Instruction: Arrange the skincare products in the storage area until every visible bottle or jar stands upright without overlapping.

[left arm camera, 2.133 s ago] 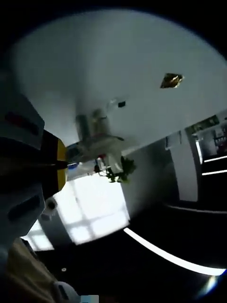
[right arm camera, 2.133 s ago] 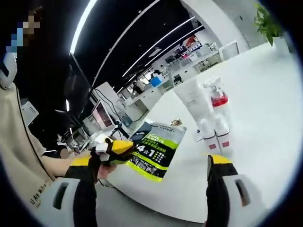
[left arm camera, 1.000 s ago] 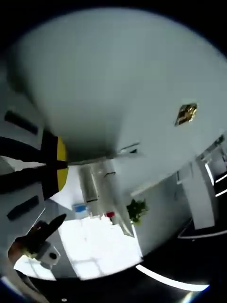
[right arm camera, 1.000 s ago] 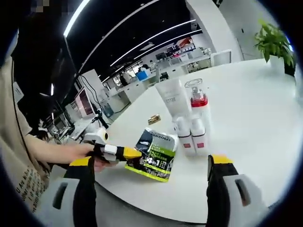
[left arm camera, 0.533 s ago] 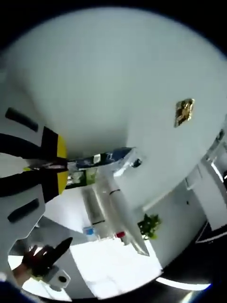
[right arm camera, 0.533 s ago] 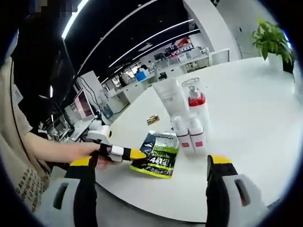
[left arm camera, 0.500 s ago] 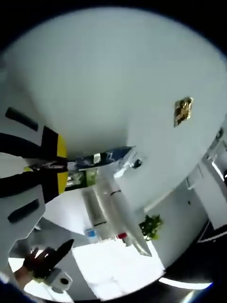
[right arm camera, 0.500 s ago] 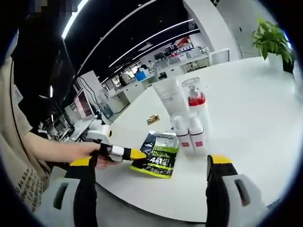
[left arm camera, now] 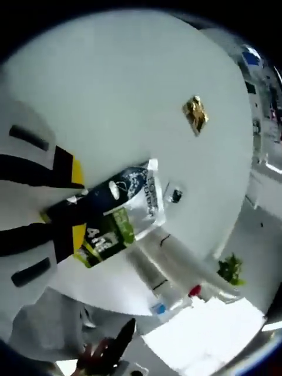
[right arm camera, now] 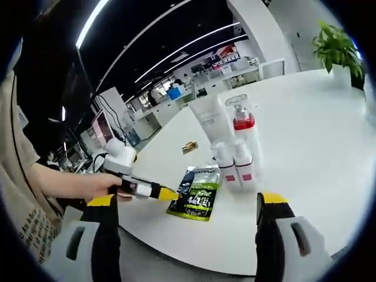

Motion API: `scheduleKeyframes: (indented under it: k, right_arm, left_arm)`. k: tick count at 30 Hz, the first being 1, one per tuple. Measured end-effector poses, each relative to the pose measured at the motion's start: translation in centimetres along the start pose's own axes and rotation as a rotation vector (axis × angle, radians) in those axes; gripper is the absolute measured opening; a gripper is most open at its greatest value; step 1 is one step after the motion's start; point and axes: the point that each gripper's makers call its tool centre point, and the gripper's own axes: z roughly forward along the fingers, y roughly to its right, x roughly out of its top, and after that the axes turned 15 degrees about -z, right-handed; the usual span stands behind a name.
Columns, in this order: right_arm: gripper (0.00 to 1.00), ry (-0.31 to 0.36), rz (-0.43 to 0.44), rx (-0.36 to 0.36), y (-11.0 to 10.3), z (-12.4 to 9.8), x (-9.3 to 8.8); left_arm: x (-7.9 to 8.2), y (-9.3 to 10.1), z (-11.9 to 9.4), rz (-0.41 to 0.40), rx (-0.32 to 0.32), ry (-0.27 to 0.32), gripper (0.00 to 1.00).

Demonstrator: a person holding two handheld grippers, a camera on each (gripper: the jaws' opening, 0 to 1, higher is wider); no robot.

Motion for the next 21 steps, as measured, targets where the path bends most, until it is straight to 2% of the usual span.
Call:
scheduleKeyframes:
  k: [3,4,10,12,16,21]
  right_arm:
    - [0.98,0.000,0.002,-0.001,0.0,0.0,0.0]
    - [0.98,0.001,0.003,-0.001,0.0,0.0,0.0]
    - [0.98,0.000,0.006,0.000,0.0,0.0,-0.1]
    - [0.98,0.000,0.006,0.000,0.0,0.0,-0.1]
    - [0.98,0.000,0.007,-0.002,0.0,0.0,-0.2]
    - [0.98,0.001,0.008,-0.006,0.0,-0.1,-0.2]
  left_arm:
    - [0.2,0.5,-0.1,0.149,0.005,-0.020,0.27]
    - [0.4,0.8,-0.1,0.224,0.008,-0.025,0.29]
    - [0.0,2.8,0.9,0.580,-0.032,-0.091,0.49]
    - [-0.3,3.1,1.4,0.617,-0.049,-0.108,0.53]
    - [-0.6,2.6,2.4,0.606,-0.046,-0.144,0.58]
    - [-0.2,2.0,2.6,0.603,-0.029,-0.151,0.56]
